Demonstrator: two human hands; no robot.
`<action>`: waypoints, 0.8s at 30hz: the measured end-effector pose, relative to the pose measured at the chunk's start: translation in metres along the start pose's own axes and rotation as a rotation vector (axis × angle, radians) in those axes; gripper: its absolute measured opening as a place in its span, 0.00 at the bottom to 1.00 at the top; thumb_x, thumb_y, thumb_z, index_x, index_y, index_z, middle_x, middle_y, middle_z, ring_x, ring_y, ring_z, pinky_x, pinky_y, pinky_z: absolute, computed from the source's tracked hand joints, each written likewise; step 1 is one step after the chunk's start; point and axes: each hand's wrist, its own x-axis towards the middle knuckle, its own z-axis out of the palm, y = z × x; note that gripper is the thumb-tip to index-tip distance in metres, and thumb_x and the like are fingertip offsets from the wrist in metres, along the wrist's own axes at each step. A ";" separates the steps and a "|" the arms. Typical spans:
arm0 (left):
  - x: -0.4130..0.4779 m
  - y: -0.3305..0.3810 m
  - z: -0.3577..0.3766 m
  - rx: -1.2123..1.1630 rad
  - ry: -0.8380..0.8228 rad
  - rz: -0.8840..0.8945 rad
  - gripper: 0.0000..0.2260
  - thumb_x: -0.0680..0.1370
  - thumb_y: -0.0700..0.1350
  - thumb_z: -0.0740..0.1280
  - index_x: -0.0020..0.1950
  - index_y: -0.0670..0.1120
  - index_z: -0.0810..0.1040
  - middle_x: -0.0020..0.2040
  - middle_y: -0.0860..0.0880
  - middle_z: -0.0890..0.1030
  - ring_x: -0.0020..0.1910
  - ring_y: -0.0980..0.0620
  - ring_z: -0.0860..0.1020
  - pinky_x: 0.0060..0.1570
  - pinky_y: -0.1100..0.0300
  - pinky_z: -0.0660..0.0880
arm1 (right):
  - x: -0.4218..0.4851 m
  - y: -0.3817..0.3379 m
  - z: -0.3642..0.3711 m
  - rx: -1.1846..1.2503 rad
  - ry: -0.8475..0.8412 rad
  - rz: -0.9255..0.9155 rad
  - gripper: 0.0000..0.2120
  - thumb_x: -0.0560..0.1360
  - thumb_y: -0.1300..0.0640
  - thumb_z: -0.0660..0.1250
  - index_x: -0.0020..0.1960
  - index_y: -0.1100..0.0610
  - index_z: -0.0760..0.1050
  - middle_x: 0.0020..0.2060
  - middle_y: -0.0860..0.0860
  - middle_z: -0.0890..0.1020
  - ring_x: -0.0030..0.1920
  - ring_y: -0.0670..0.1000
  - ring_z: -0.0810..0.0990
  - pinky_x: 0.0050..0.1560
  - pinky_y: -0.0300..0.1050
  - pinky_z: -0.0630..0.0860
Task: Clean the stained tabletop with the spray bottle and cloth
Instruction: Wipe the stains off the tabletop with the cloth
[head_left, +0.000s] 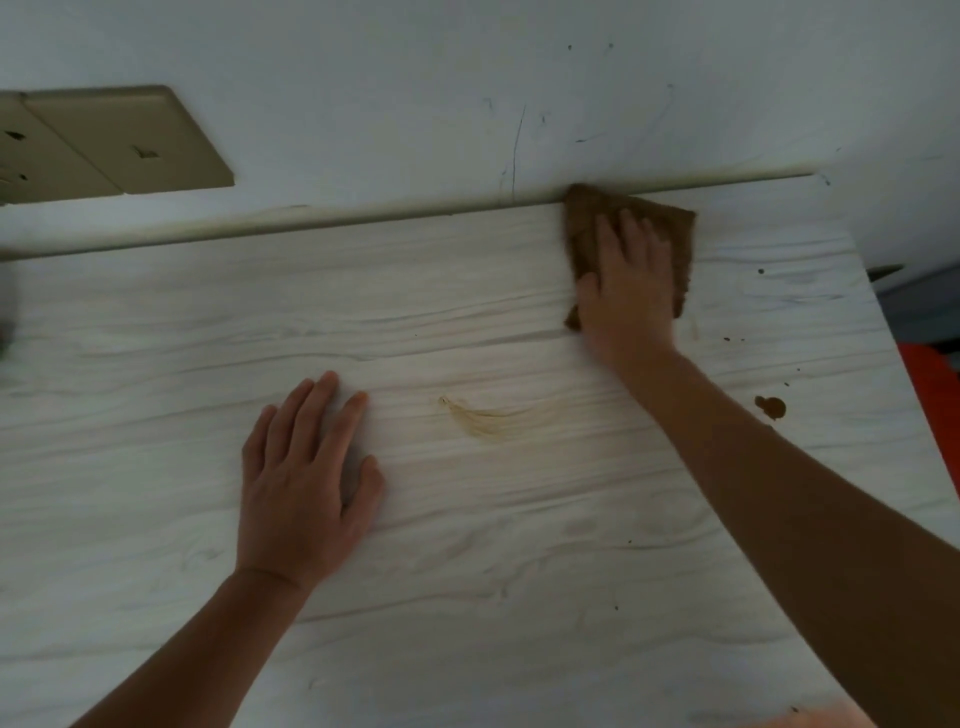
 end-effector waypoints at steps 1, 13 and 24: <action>0.000 0.000 0.000 0.002 0.000 0.000 0.28 0.78 0.55 0.58 0.75 0.45 0.72 0.79 0.42 0.68 0.78 0.39 0.65 0.77 0.40 0.60 | -0.009 -0.015 0.004 -0.005 -0.013 -0.088 0.31 0.77 0.52 0.51 0.79 0.61 0.61 0.78 0.63 0.63 0.78 0.64 0.58 0.79 0.59 0.51; 0.001 0.001 0.001 0.011 0.009 -0.005 0.28 0.78 0.54 0.59 0.75 0.44 0.72 0.78 0.41 0.68 0.78 0.39 0.66 0.76 0.41 0.60 | -0.038 0.001 -0.001 -0.019 -0.129 -0.467 0.30 0.77 0.48 0.53 0.78 0.56 0.64 0.78 0.56 0.65 0.77 0.59 0.62 0.77 0.58 0.60; 0.000 -0.001 0.000 0.013 -0.006 -0.009 0.28 0.78 0.55 0.59 0.76 0.46 0.71 0.79 0.42 0.68 0.78 0.40 0.65 0.76 0.40 0.61 | -0.036 -0.086 0.024 0.061 -0.066 -0.421 0.31 0.75 0.53 0.55 0.76 0.61 0.66 0.76 0.61 0.67 0.77 0.64 0.62 0.79 0.60 0.51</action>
